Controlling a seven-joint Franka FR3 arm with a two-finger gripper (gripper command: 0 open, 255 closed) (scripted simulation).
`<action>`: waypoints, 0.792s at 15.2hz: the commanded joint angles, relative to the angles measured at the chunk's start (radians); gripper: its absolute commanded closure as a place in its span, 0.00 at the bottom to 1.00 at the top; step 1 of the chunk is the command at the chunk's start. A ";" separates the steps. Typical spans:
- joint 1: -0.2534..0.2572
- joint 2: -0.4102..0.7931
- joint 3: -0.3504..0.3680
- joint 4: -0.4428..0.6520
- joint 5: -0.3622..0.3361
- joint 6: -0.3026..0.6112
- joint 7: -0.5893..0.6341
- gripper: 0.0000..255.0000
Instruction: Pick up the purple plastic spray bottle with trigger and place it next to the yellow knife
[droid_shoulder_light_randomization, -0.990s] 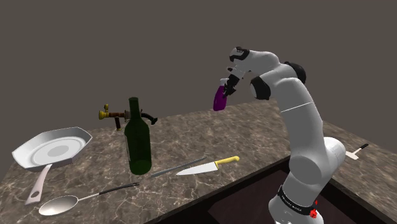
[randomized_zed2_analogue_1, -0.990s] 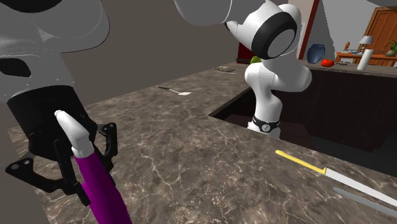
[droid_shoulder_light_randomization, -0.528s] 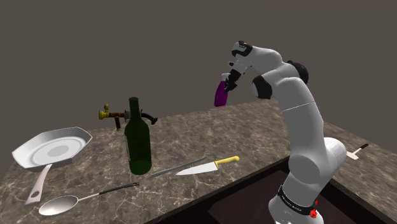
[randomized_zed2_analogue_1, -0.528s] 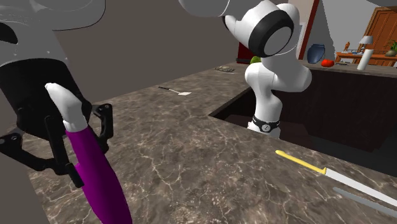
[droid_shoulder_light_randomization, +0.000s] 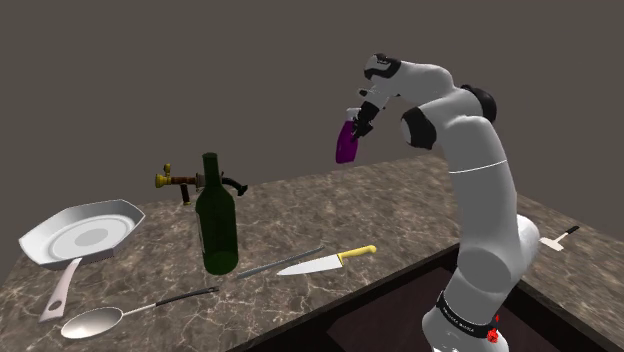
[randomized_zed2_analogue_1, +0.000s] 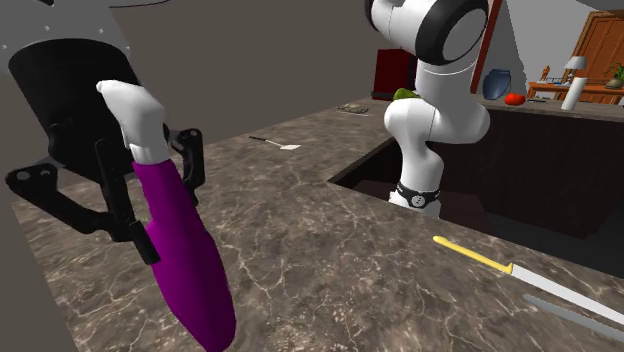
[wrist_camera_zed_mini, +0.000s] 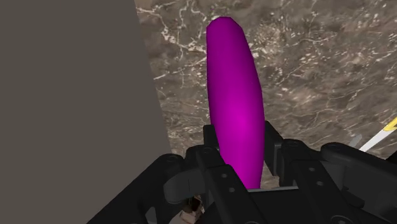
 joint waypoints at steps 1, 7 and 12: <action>0.087 -0.085 -0.022 -0.114 -0.037 0.044 0.012 1.00; 0.312 -0.329 -0.060 -0.376 -0.162 0.171 0.100 1.00; 0.459 -0.536 -0.043 -0.543 -0.284 0.279 0.233 1.00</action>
